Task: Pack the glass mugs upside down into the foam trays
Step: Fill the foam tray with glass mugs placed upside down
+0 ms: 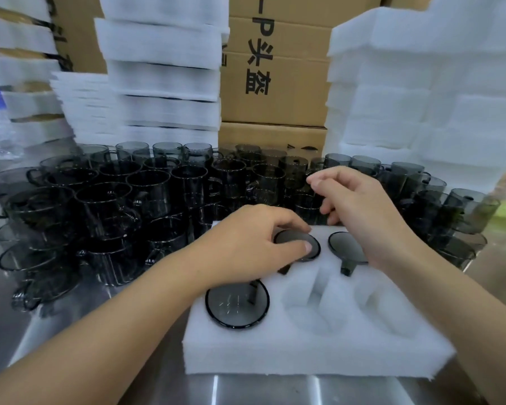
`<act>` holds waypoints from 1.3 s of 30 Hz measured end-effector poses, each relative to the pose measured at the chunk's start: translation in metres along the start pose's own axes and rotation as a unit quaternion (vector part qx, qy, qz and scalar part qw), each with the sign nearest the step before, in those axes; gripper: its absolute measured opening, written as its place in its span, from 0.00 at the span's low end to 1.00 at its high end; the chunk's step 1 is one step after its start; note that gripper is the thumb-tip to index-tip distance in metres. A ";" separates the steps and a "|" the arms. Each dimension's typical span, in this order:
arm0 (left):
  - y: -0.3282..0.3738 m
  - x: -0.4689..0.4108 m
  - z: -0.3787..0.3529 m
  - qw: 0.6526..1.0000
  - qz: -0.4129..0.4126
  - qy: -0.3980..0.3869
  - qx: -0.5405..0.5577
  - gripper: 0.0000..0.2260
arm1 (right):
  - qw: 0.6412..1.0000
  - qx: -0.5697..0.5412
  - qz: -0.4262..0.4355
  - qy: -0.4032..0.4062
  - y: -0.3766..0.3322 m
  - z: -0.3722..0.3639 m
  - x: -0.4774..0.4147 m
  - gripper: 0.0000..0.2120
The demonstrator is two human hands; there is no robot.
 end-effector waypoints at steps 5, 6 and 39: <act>-0.013 -0.008 0.009 0.994 0.044 0.090 0.045 0.07 | 0.965 0.203 0.071 -0.150 0.002 -0.018 -0.028 0.12; -0.014 -0.009 0.011 0.993 0.051 0.094 0.056 0.09 | 0.951 0.239 0.069 -0.185 0.006 -0.024 -0.033 0.18; -0.021 -0.018 0.014 0.947 0.047 0.022 0.316 0.34 | 0.912 0.206 0.355 0.010 -0.019 0.006 0.011 0.05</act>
Point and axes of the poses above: each hand's wrist, its own x-axis away from the middle knuckle, its own z-axis out of the back of the hand, y = z × x, the point moved 5 cm from there along -x, towards the middle knuckle, and after that the axes turned 15 degrees about z, right-handed, at the moved point
